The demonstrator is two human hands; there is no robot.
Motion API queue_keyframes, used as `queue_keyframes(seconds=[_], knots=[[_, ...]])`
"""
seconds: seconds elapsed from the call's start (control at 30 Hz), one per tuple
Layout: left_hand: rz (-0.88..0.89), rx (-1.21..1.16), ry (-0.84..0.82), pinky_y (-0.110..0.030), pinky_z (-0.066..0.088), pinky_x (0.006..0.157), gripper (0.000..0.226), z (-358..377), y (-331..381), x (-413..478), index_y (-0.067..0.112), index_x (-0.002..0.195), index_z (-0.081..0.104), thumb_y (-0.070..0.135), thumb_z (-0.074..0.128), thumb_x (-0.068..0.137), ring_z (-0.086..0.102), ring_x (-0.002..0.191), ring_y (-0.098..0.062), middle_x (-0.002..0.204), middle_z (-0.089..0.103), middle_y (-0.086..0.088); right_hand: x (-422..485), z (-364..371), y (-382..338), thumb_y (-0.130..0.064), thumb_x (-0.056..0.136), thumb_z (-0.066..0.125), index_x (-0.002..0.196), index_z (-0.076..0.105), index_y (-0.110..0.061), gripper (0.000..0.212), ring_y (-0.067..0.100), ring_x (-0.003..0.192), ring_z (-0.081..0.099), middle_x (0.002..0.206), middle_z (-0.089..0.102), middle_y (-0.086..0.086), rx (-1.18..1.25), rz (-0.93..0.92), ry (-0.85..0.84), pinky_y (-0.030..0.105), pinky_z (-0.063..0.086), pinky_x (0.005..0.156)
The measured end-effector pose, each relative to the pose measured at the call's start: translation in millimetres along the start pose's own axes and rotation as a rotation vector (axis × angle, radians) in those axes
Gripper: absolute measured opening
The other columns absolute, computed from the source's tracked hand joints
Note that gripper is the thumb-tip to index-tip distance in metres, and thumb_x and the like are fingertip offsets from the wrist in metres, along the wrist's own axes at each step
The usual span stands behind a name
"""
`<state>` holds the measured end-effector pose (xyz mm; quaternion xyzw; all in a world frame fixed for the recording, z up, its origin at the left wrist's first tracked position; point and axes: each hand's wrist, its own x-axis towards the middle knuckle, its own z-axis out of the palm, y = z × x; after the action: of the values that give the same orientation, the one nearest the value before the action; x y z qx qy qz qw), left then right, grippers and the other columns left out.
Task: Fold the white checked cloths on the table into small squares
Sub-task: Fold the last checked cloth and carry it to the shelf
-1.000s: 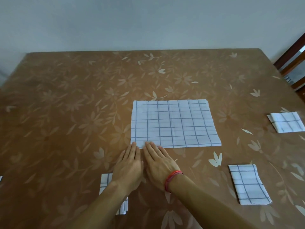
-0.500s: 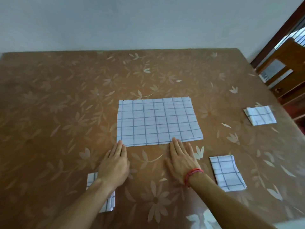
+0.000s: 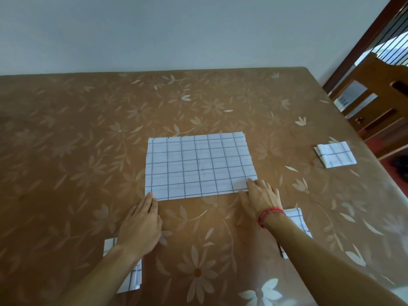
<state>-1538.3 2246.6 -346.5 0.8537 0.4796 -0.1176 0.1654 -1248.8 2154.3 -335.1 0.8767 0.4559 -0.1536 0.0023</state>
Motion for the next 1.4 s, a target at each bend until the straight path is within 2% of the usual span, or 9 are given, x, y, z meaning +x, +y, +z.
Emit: queue_keyframes(seconds=[0.27,0.43,0.53,0.6,0.7,0.77,0.87,1.0,1.4], knots=[[-0.013,-0.004,0.014,-0.029,0.007,0.119,0.055,4,0,3,0.008,0.155,0.010,0.027,0.020,0.104,-0.003,0.150,-0.012,0.163,-0.005,-0.004,53,-24,1,-0.035,0.086,0.052,0.105,0.056,-0.009,0.033,0.036,0.104,0.052,0.108,0.059,0.014,0.411,0.242,0.036,0.036,0.043,0.077],[-0.015,-0.003,0.012,-0.028,0.006,0.120,0.055,4,0,4,0.010,0.155,0.006,0.028,0.019,0.104,-0.006,0.149,-0.011,0.163,-0.011,-0.003,76,-39,-8,-0.027,0.088,0.056,0.118,0.059,-0.005,0.037,0.036,0.108,0.055,0.113,0.062,0.015,0.666,0.378,0.051,0.035,0.043,0.087],[-0.016,-0.006,0.018,-0.027,0.005,0.119,0.056,6,-1,3,0.010,0.155,0.005,0.029,0.018,0.105,-0.009,0.149,-0.009,0.162,-0.013,-0.002,82,-42,-14,-0.032,0.084,0.058,0.083,0.062,-0.013,0.019,0.032,0.081,0.055,0.076,0.058,0.005,0.726,0.413,0.039,0.031,0.043,0.070],[-0.018,-0.020,0.023,-0.027,0.005,0.120,0.056,6,-1,2,0.010,0.155,0.005,0.029,0.019,0.105,-0.008,0.148,-0.009,0.163,-0.012,-0.001,88,-42,-17,-0.040,0.076,0.064,0.074,0.058,-0.013,0.027,0.031,0.074,0.056,0.072,0.059,0.006,0.813,0.460,0.008,0.035,0.050,0.067],[-0.016,-0.036,0.036,-0.026,0.005,0.119,0.055,6,-2,2,0.012,0.155,0.005,0.028,0.020,0.104,-0.006,0.149,-0.009,0.163,-0.010,0.000,113,-23,0,-0.056,0.048,0.070,0.098,0.064,-0.015,0.066,0.030,0.078,0.067,0.089,0.069,0.006,0.971,0.510,-0.043,0.047,0.058,0.078],[-0.012,-0.039,0.048,-0.026,0.004,0.119,0.055,6,-2,2,0.013,0.155,0.006,0.028,0.020,0.104,-0.005,0.149,-0.008,0.163,-0.010,0.001,108,-28,-5,-0.055,0.050,0.074,0.104,0.065,-0.016,0.067,0.025,0.075,0.068,0.089,0.070,0.004,1.003,0.498,-0.043,0.043,0.058,0.073],[-0.006,-0.048,0.064,-0.025,0.003,0.117,0.055,6,-3,2,0.016,0.155,0.006,0.028,0.021,0.104,-0.006,0.148,-0.007,0.161,-0.014,0.004,97,-41,-15,-0.041,0.073,0.072,0.095,0.066,-0.011,0.037,0.020,0.061,0.061,0.080,0.069,0.006,0.958,0.486,-0.052,0.039,0.057,0.065],[-0.004,-0.043,0.065,-0.026,0.003,0.118,0.055,7,-4,1,0.016,0.155,0.007,0.028,0.021,0.104,-0.007,0.148,-0.007,0.160,-0.015,0.005,95,-39,-15,-0.036,0.072,0.071,0.082,0.068,-0.011,0.028,0.029,0.069,0.066,0.077,0.069,0.011,0.842,0.509,-0.002,0.038,0.058,0.071],[-0.008,-0.095,0.086,-0.027,0.005,0.117,0.055,10,-5,2,0.017,0.155,0.010,0.027,0.025,0.104,-0.004,0.148,-0.007,0.154,-0.019,0.009,88,-26,-40,-0.054,0.056,0.084,0.084,0.063,-0.019,0.049,0.028,0.075,0.063,0.080,0.067,0.004,0.470,0.398,-0.059,0.033,0.049,0.060]])
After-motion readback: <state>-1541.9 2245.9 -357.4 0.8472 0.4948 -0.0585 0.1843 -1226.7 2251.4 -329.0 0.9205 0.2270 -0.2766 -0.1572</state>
